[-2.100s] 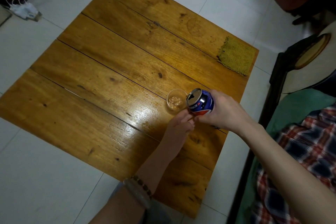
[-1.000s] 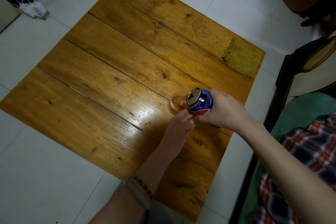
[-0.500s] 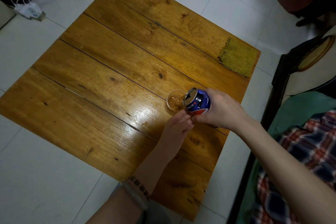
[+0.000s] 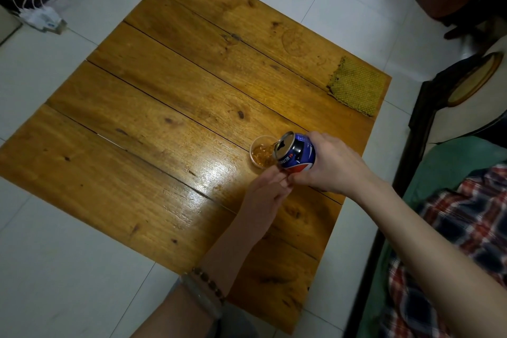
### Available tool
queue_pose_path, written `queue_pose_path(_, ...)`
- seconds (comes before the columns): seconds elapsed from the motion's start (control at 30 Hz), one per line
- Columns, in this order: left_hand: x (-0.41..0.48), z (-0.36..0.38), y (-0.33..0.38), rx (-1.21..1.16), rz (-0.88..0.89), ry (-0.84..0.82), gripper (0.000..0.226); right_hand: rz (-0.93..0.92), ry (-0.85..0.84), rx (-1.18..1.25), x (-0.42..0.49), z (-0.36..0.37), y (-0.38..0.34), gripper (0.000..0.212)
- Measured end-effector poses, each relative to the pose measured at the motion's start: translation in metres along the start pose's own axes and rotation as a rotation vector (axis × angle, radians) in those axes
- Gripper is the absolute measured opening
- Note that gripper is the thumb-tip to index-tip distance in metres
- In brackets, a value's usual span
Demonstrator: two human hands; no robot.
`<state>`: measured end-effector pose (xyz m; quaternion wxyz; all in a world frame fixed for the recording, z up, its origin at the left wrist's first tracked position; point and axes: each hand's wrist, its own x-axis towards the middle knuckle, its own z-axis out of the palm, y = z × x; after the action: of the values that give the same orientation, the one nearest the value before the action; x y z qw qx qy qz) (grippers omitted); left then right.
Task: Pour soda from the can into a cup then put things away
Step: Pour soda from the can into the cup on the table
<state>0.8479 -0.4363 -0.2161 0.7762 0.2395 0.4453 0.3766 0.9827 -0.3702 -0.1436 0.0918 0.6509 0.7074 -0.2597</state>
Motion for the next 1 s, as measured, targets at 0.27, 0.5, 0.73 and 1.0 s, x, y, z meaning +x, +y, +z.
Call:
queue_pose_path(0.27,0.000,-0.001,-0.003,0.042,-0.005,0.008,0.045,-0.001,0.004,-0.014,-0.001,-0.001,0.001,0.066)
queue_pose_path(0.5,-0.001,0.000,-0.003,0.096,0.049,-0.016,0.052,-0.002,0.016,-0.020,-0.002,-0.004,0.000,0.067)
queue_pose_path(0.73,0.002,-0.002,-0.006,0.170,0.051,0.004,0.052,-0.008,0.021,-0.029,-0.002,-0.007,0.001,0.066)
queue_pose_path(1.0,0.005,-0.001,-0.008,0.058,0.012,-0.011,0.051,-0.007,0.014,-0.044,-0.003,-0.007,0.002,0.066)
